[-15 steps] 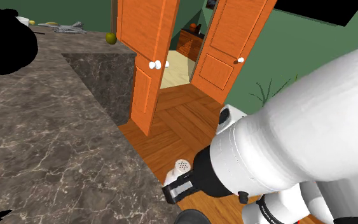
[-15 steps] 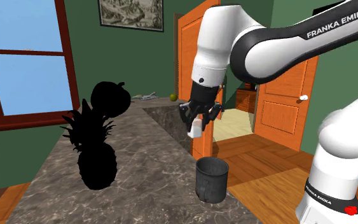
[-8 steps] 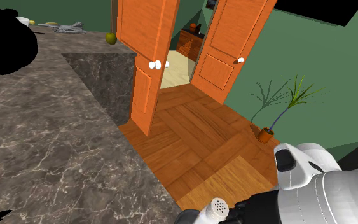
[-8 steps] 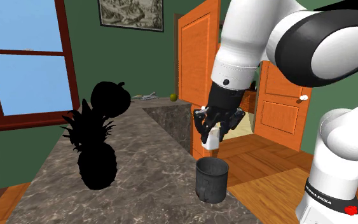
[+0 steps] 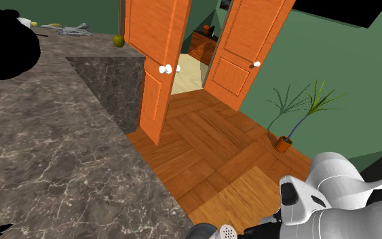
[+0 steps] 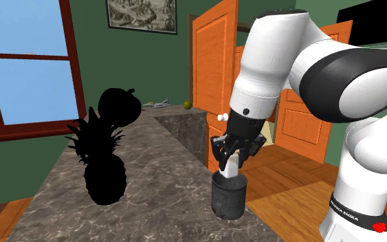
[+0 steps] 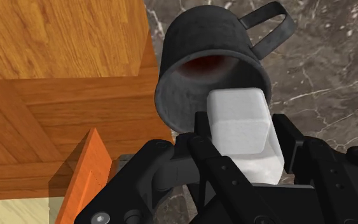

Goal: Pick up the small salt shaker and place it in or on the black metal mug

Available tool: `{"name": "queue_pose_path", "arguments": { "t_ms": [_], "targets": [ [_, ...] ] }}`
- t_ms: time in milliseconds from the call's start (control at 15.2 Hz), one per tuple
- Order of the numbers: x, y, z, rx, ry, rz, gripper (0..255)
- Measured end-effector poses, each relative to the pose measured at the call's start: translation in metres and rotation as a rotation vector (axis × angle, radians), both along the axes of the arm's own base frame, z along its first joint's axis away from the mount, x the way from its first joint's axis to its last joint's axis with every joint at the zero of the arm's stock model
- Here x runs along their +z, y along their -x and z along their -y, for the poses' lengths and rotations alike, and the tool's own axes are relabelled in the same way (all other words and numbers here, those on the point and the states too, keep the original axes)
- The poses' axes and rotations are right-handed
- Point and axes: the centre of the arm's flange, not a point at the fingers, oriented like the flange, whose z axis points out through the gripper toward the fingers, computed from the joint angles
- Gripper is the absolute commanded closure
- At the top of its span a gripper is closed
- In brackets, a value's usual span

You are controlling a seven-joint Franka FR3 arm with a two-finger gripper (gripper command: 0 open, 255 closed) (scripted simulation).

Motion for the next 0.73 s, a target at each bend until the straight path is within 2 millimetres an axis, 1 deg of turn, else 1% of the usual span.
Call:
{"name": "queue_pose_path", "arguments": {
  "t_ms": [264, 660, 726],
  "targets": [
    [-0.018, 0.0, -0.001, 0.0, 0.0, 0.0, 255],
    [-0.02, -0.001, -0.001, 0.0, 0.0, 0.0, 255],
    [-0.02, -0.001, -0.001, 0.0, 0.0, 0.0, 0]
  ]
}}
